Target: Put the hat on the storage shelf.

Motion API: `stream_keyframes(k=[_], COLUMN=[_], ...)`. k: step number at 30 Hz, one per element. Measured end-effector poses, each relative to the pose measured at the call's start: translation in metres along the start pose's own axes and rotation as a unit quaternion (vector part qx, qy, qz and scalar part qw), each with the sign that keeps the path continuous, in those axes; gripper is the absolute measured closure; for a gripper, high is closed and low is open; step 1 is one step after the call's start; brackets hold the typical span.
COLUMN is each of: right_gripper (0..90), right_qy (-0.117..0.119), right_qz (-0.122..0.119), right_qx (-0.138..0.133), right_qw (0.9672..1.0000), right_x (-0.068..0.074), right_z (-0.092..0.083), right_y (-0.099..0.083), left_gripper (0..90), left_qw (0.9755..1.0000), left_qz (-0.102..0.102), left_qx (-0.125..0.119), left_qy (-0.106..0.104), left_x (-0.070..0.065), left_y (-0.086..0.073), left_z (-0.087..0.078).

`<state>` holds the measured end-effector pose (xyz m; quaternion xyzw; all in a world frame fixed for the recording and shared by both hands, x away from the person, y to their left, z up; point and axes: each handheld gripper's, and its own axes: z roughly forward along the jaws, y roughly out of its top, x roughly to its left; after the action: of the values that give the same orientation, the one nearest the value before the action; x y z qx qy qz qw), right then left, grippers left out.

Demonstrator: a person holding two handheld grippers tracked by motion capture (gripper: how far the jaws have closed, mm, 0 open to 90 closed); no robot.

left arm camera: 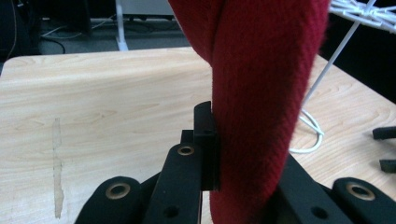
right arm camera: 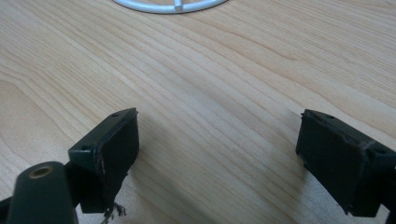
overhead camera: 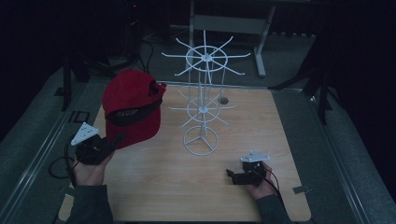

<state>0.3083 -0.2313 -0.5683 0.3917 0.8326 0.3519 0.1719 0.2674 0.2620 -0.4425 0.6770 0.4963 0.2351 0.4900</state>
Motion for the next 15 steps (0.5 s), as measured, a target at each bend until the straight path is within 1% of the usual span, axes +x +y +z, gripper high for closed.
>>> stream_keyframes(k=[7, 11, 15], right_gripper=[13.1, 13.1, 13.1], right_qy=[0.0, 0.0, 0.0], right_qz=[0.001, 0.002, 0.001], right_qx=[0.001, 0.0, 0.0], right_qw=[1.0, 1.0, 1.0], right_x=[0.0, 0.0, 0.0], right_z=[0.0, 0.0, 0.0], right_y=[0.0, 0.0, 0.0], left_gripper=[86.3, 86.3, 86.2], left_qw=[0.9998, 0.9997, 0.9995], left_qz=[-0.01, -0.007, -0.002], left_qx=[-0.017, -0.025, -0.03], left_qy=[0.004, 0.004, 0.011], left_x=[-0.002, -0.005, -0.008], left_y=[0.012, 0.018, 0.025], left_z=[0.003, 0.005, 0.005])
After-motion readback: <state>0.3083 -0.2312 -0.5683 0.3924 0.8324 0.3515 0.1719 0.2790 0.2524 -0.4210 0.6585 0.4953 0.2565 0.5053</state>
